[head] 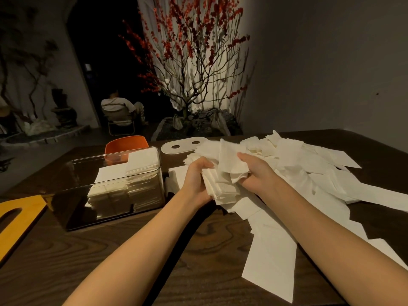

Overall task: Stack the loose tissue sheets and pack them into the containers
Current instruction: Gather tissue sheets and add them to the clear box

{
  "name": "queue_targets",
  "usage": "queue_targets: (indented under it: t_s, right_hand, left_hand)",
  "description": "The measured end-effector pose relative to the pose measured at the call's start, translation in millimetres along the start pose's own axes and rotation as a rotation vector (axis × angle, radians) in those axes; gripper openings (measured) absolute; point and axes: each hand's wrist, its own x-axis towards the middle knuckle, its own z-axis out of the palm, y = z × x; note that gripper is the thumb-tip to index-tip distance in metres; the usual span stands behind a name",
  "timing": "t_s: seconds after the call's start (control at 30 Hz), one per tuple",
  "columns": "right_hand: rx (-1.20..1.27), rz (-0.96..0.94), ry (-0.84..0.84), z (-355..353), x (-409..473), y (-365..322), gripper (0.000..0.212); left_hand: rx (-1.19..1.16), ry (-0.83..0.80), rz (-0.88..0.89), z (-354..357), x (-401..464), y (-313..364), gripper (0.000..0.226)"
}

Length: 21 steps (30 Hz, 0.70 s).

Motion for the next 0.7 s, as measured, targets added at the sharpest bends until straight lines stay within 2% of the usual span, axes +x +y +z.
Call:
queue_targets:
  t_s: [0.07,0.17,0.4,0.57,0.7]
  right_hand:
    - [-0.038,0.038,0.057,0.1,4.3,8.1,0.029]
    - [-0.094,0.022,0.100,2.1,10.4,14.3,0.037]
    - [-0.105,0.026,0.076,2.7,8.2,16.6,0.039]
    - [-0.116,0.040,0.048,4.0,3.6,14.9,0.038]
    - [-0.158,0.037,0.055,3.5,4.8,14.7,0.038]
  left_hand:
    - [0.008,0.044,0.049,2.5,3.4,-3.9,0.025]
    - [0.011,0.074,0.122,5.5,3.8,-7.7,0.015]
    - [-0.029,0.071,0.161,10.9,-1.0,-8.0,0.017]
    - [-0.054,0.110,0.174,12.3,-1.6,-9.4,0.031]
    - [-0.061,0.078,0.159,12.9,-4.0,-7.7,0.049]
